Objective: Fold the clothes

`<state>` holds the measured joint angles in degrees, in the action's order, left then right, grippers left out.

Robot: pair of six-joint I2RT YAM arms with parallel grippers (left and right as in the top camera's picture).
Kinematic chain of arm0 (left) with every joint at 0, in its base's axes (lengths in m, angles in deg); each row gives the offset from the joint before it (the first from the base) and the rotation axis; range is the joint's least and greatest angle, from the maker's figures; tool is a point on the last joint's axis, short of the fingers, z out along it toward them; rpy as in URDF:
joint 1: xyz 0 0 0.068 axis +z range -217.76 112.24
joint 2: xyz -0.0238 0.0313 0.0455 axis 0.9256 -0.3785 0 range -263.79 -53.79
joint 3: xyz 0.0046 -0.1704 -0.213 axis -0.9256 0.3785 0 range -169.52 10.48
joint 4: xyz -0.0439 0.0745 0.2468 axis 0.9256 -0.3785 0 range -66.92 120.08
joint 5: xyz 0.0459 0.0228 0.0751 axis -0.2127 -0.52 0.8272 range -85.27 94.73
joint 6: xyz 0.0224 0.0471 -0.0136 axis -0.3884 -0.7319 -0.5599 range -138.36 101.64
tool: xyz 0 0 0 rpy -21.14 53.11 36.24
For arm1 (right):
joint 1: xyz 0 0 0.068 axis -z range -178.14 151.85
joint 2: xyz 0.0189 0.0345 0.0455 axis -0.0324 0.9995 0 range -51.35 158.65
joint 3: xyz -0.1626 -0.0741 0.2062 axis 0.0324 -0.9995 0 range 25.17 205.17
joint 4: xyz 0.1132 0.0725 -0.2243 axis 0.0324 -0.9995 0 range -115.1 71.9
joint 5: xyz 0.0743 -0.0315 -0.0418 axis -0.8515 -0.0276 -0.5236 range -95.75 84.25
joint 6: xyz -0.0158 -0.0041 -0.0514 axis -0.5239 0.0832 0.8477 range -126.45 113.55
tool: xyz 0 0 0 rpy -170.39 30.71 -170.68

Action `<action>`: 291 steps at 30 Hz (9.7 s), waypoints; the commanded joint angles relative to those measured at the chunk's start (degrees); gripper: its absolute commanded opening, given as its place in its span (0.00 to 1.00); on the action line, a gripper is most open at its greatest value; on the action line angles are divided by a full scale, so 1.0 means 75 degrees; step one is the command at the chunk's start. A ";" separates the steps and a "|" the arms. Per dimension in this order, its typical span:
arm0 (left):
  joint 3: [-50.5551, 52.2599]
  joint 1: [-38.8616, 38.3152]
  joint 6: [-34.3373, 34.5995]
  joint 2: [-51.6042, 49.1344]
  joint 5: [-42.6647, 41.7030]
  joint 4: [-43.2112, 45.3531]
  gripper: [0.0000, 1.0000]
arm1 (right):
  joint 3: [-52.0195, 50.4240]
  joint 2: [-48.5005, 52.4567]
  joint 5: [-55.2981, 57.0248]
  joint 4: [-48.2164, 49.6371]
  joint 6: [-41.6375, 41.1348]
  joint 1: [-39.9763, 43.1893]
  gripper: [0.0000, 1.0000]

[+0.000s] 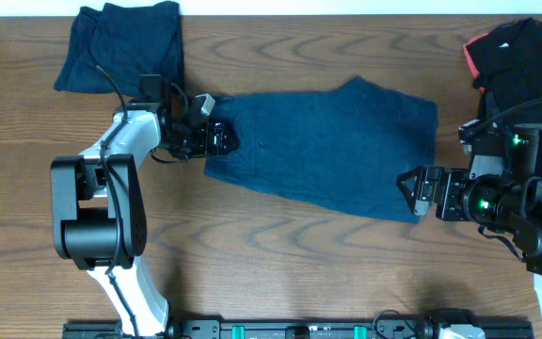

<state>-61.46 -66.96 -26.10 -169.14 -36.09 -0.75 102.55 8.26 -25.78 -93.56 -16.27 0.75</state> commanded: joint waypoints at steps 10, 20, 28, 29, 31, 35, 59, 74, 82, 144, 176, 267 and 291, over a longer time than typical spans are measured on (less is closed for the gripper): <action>0.0111 -0.0128 0.0344 -0.0344 0.0134 -0.0035 0.30 | 0.0023 -0.0006 -0.0111 -0.0076 0.0085 -0.0061 0.99; 0.0044 -0.0082 0.0536 -0.0329 0.1239 -0.0510 0.06 | 0.0023 -0.0006 -0.0111 -0.0085 0.0087 -0.0061 0.99; -0.0871 0.0163 0.0370 -0.0047 0.2425 -0.2366 0.06 | 0.0015 0.0029 -0.0099 -0.0079 0.0090 -0.0061 0.99; -0.1061 0.0181 0.0271 0.0029 0.2428 -0.2637 0.06 | 0.0009 0.0050 -0.0087 -0.0079 0.0087 -0.0061 0.99; -0.1428 0.0178 0.0198 0.0204 0.2425 -0.3130 0.06 | -0.0038 0.0140 0.0090 -0.0061 0.0000 -0.0061 0.99; -0.2139 0.0050 -0.0006 0.0621 0.2486 -0.4007 0.06 | -0.0274 0.0458 0.0265 0.0233 -0.0119 -0.0064 0.99; -0.3185 -0.1865 0.0335 0.2777 0.3308 -0.5036 0.06 | -0.2620 0.4823 -0.1358 0.4628 -0.0656 -0.0729 0.76; -0.3450 -0.3293 0.1177 0.2809 0.3308 -0.4275 0.06 | -0.2632 0.6062 -0.0670 0.4855 -0.0924 -0.1064 0.75; -0.3465 -0.3334 0.1737 0.2978 0.1824 -0.3214 0.06 | -0.2702 0.6204 -0.0315 0.4832 -0.0947 -0.1064 0.76; -0.5202 -0.4535 0.1172 0.2162 0.5272 -0.5152 0.06 | 0.0009 0.5254 0.1236 0.1320 -0.0052 0.0941 0.94; -0.5467 -0.6187 0.1139 0.0886 0.3893 -0.4060 0.06 | 0.0006 0.5254 0.1751 0.1399 -0.0111 0.1378 0.95; -0.2500 -0.3995 0.1769 0.0533 0.2095 -0.2652 0.32 | -0.0950 0.6679 0.1309 0.3404 -0.0973 0.1798 0.01; -0.1533 -0.5257 0.2192 0.0533 0.1017 -0.2836 0.06 | 0.0863 0.6003 0.0256 0.1830 -0.0659 0.0807 0.02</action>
<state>-75.01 -105.80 -10.37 -165.07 -23.98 -23.78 109.48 52.52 -22.74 -79.90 -19.66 7.02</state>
